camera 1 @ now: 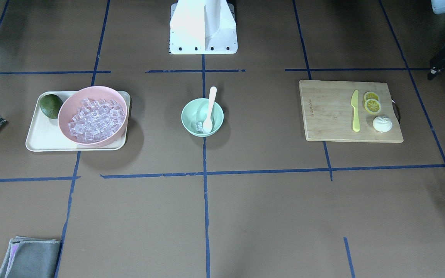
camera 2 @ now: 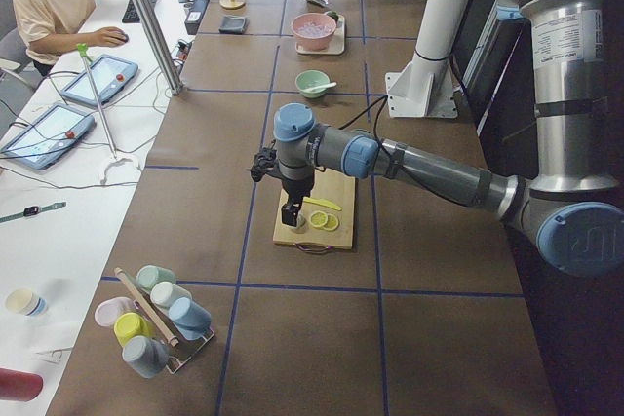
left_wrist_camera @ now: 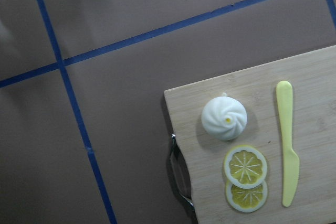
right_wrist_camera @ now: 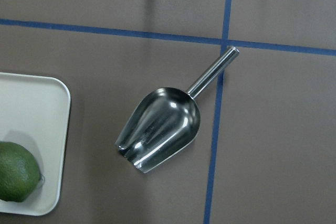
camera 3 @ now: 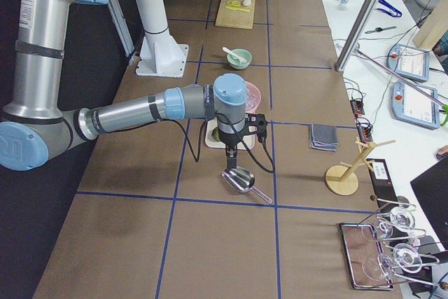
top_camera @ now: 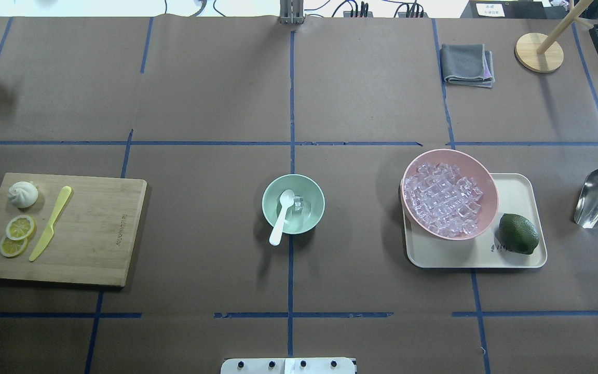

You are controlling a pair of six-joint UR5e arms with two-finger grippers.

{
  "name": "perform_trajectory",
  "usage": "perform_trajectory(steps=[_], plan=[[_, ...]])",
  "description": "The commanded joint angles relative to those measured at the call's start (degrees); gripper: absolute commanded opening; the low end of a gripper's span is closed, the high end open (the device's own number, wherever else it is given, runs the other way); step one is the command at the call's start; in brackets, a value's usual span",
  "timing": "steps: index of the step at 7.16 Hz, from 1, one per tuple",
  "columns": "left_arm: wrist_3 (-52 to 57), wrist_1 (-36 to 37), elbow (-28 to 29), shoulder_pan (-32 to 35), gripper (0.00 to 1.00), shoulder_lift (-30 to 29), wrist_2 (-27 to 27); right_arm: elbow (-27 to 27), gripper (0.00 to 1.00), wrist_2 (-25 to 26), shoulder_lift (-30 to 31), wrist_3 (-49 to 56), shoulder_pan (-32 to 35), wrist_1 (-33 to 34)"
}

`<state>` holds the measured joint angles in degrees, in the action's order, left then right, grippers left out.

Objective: Put spoon and ice into bowl

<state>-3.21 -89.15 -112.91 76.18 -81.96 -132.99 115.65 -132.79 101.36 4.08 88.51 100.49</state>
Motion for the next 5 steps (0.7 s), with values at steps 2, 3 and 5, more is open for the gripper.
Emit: perform_trajectory(steps=[2,3,5], plan=[[-0.22,2.30,2.88,0.90,1.00,-2.68,-5.08,-0.95,1.00,-0.01,-0.28,1.99,0.53,0.14],[-0.05,2.23,2.79,1.07,1.00,-2.33,-4.91,-0.78,1.00,-0.10,-0.37,1.99,0.53,0.06],[-1.18,3.36,2.08,0.99,1.00,-4.07,-4.91,-1.83,1.00,-0.19,-0.20,2.86,0.53,0.23]])
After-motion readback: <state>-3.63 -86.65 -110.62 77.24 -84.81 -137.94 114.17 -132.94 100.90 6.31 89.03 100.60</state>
